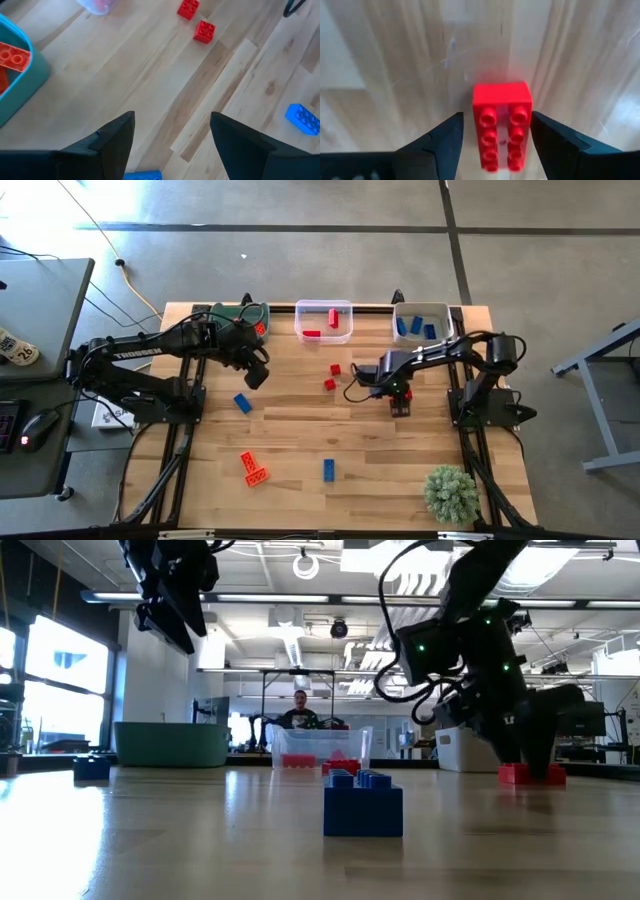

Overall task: Sort & place blocks by color
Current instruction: Put the red game piece into the transparent bin

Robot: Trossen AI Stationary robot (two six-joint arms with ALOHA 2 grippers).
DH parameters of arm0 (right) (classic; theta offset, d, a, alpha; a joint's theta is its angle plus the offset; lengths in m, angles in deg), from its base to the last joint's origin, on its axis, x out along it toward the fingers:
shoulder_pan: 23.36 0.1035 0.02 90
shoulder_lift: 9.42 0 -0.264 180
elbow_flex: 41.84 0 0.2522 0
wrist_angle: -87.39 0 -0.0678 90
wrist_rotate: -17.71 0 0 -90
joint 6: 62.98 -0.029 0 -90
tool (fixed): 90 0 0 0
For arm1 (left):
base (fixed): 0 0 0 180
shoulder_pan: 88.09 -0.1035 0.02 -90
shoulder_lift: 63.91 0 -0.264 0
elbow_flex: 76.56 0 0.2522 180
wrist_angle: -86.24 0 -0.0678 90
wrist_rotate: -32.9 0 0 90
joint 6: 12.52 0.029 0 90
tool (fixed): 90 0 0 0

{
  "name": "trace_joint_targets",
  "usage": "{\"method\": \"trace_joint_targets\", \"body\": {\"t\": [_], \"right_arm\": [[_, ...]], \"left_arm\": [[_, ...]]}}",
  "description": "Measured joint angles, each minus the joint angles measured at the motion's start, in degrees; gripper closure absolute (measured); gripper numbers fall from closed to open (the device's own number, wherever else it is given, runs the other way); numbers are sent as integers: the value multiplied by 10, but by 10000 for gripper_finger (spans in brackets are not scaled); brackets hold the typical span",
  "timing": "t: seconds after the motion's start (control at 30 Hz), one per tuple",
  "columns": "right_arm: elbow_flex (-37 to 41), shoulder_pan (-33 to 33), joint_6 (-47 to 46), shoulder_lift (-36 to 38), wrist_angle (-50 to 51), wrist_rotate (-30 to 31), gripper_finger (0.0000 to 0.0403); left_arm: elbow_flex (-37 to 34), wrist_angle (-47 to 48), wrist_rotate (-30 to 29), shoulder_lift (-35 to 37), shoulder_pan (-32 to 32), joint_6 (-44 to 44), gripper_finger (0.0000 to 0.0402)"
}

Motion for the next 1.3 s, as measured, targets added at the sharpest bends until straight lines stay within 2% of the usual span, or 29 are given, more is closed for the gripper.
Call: {"method": "trace_joint_targets", "body": {"t": [0.13, 0.3, 0.33, 0.57, 0.8, 0.93, 1.03, 1.2, 1.3], "right_arm": [[23, 4, -35, 4, -36, 4, 209], [20, 11, -72, 3, -34, -2, 288], [16, 11, -76, 2, -32, -4, 291], [-58, 8, -103, -1, -41, -34, 291], [-176, -15, -127, -1, -60, -22, 291], [-232, -46, -135, -1, -121, -1, 291], [-257, -72, -152, -1, -202, 3, 291], [-263, -118, -198, -1, -338, 4, 291], [-261, -144, -227, -3, -387, 36, 291]], "left_arm": [[0, 0, -14, 0, 0, -2, 151], [0, -2, -23, 0, 0, -2, 151], [0, -2, -23, 0, 0, -2, 151], [0, -22, -49, 0, 0, 0, 151], [0, -59, -51, 0, 0, 0, 151], [0, -71, -53, 0, 0, 18, 151], [0, -77, -53, 0, 0, 42, 151], [0, -79, -77, 0, 0, 73, 151], [0, -79, -96, 0, 0, 81, 151]]}}
